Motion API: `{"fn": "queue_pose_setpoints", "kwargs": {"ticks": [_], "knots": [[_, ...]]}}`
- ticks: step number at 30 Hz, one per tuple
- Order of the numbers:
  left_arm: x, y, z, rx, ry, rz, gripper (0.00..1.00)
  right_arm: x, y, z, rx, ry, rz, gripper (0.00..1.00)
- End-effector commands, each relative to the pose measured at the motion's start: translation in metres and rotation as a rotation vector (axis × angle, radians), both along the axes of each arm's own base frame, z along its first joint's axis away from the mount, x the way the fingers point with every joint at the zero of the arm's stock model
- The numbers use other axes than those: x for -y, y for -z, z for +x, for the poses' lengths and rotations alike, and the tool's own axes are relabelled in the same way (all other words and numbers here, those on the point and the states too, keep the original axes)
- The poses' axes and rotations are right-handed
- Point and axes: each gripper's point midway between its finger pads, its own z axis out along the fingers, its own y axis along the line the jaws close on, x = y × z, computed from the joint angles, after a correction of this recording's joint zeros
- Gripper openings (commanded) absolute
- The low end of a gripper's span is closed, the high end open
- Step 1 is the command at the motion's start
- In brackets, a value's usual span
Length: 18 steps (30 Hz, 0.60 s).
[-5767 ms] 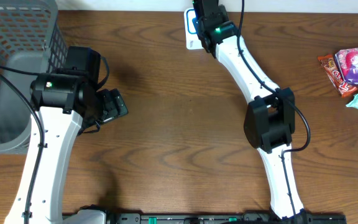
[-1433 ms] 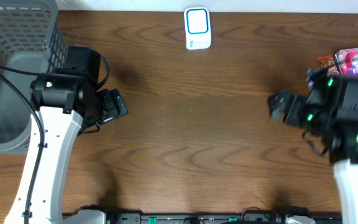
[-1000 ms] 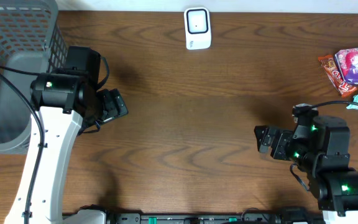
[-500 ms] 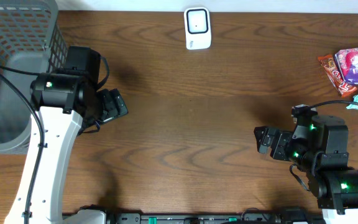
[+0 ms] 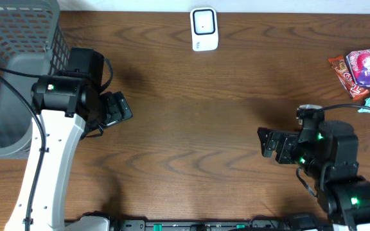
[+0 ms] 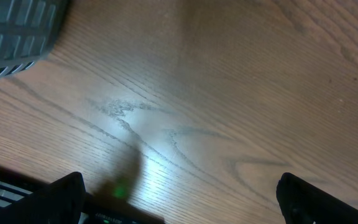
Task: Scan the item barcode
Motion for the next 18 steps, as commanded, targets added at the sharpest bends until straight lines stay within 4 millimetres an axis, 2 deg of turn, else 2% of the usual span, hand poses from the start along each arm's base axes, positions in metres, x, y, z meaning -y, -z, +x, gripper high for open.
{"fn": "queue_pose_setpoints", "kwargs": {"ticks": [1,11,18], "knots": [[-0.002,0.000,0.001,-0.002,-0.001,0.007,0.98,-0.002,-0.006,-0.003,0.088,-0.043,-0.031,0.99],[-0.002,0.000,0.001,-0.002,-0.001,0.006,0.98,-0.001,0.002,-0.007,0.302,-0.040,-0.009,0.99],[-0.002,0.000,0.001,-0.002,-0.001,0.007,0.98,0.007,0.012,-0.010,0.448,-0.005,0.005,0.99]]}}
